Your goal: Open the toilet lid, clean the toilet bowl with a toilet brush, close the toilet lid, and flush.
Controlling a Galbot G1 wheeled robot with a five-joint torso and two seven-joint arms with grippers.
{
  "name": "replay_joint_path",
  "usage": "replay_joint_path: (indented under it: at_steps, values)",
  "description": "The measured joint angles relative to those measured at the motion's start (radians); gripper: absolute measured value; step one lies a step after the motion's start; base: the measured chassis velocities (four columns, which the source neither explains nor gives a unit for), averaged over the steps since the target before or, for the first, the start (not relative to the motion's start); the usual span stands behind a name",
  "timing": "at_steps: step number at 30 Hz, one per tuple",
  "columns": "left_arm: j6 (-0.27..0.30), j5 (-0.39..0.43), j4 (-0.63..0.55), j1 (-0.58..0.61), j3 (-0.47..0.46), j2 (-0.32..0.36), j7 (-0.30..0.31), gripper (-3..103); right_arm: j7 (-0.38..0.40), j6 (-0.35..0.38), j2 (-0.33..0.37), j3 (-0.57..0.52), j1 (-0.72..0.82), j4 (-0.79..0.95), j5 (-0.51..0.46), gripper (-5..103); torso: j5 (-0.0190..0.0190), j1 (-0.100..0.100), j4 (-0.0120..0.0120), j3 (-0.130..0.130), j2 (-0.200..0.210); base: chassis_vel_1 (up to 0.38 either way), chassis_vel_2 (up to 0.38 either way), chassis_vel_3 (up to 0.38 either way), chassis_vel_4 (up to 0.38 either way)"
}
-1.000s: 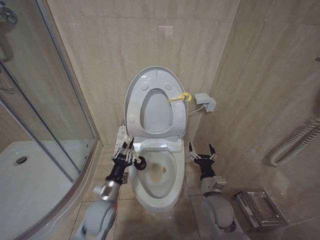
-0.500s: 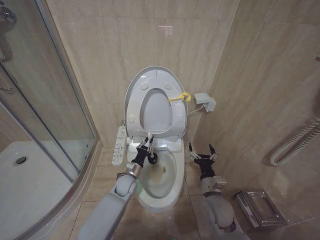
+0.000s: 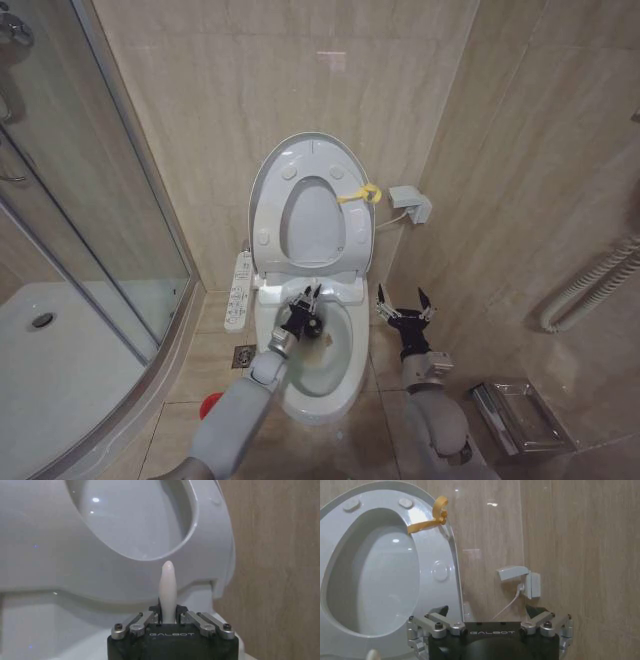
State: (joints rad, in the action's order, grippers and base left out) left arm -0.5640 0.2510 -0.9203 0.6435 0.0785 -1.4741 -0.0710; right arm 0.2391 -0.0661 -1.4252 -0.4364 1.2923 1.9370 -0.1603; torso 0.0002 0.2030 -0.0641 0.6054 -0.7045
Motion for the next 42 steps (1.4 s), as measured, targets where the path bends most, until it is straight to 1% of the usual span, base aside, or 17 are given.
replay_joint_path:
  at_steps: [3,5,11,14,15,16,18,22,25,28,31,32,33,37,40,42]
  values:
    - [-0.011,-0.006,0.028,0.0,0.0,-0.017,-0.006,19,0.0,0.0,0.0,0.0,0.0,0.0,0.0,100,0.0,0.0,0.0001,0.0,0.0,0.0,0.0,0.0,0.0]
    - [-0.032,-0.02,0.076,-0.001,0.0,-0.037,-0.017,19,0.0,0.0,0.0,0.0,0.0,0.0,0.0,100,0.0001,0.0,0.0002,0.0,0.0,0.0,0.0,0.0,0.0]
    - [-0.052,-0.049,0.115,-0.005,-0.003,-0.052,-0.028,19,0.0,0.0,0.0,0.0,0.0,0.0,0.0,100,0.0004,0.0,0.0,-0.001,-0.001,0.0,0.0,0.0,0.0]
    - [-0.054,-0.052,0.117,-0.009,-0.006,-0.057,-0.025,19,0.0,0.0,0.0,0.0,0.0,0.0,0.0,100,0.0003,0.0,0.0005,0.0,0.0,0.0,0.0,0.0,0.0]
    - [-0.054,-0.053,0.113,-0.011,-0.007,-0.062,-0.022,19,0.0,0.0,0.0,0.0,0.0,0.0,0.0,100,-0.0007,0.0,0.0006,0.0,0.0,0.0,0.0,0.0,0.0]
    - [-0.054,-0.053,0.106,-0.013,-0.005,-0.065,-0.019,19,0.0,0.0,0.0,0.0,0.0,0.0,0.0,100,-0.0009,0.0,0.0006,0.0,0.0,0.0,0.0,0.0,0.0]
    - [-0.039,-0.053,0.053,-0.024,0.007,-0.08,-0.009,19,0.0,0.0,0.0,0.0,0.0,0.0,0.0,100,-0.0004,0.0,-0.0003,0.0,0.0,0.0,0.0,0.0,0.0]
    - [-0.029,-0.053,0.027,-0.027,0.017,-0.089,-0.005,19,0.0,0.0,0.0,0.0,0.0,0.0,0.0,100,-0.0002,0.0,0.0,0.0,0.0,0.0,0.0,0.0,0.0]
    - [-0.03,-0.052,0.028,-0.028,0.021,-0.093,-0.006,19,0.0,0.0,0.0,0.0,0.0,0.0,0.0,100,-0.0002,0.0,0.0,0.0,0.0,0.0,0.0,0.0,0.0]
    - [-0.037,-0.056,0.054,-0.029,0.026,-0.095,-0.009,19,0.0,0.0,0.0,0.0,0.0,0.0,0.0,100,-0.0002,0.0,0.0,0.0,0.0,0.0,0.0,0.0,0.0]
    - [-0.047,-0.084,0.117,-0.035,0.022,-0.092,-0.019,19,0.0,0.0,0.0,0.0,0.0,0.0,0.0,100,-0.0003,0.0,0.0001,0.0,0.0,0.0,0.0,0.0,0.0]
    - [-0.047,-0.084,0.117,-0.035,0.022,-0.092,-0.019,19,0.0,0.0,0.0,0.0,0.0,0.0,0.0,100,-0.0003,0.0,0.0001,0.0,0.0,0.0,0.0,0.0,0.0]
    - [-0.046,-0.084,0.126,-0.035,0.021,-0.086,-0.02,19,0.0,0.0,0.0,0.0,0.0,0.0,0.0,100,0.0002,0.0,0.0009,0.0,0.0,0.0,0.0,0.0,0.0]
    - [-0.043,-0.083,0.103,-0.043,0.02,-0.085,-0.019,19,0.0,0.0,0.0,0.0,0.0,0.0,0.0,100,-0.0001,0.0,0.0004,0.0,0.0,0.0,0.0,0.0,0.0]
    - [-0.043,-0.083,0.064,-0.063,0.025,-0.101,-0.015,19,0.0,0.0,0.0,0.0,0.0,0.0,0.0,100,-0.0003,0.0,-0.0004,0.0,0.0,0.0,0.0,0.0,0.0]
    - [-0.043,-0.083,0.058,-0.067,0.028,-0.107,-0.014,19,0.0,0.0,0.0,0.0,0.0,0.0,0.0,100,-0.0002,0.0,-0.0003,0.0,0.0,0.0,0.0,0.0,0.0]
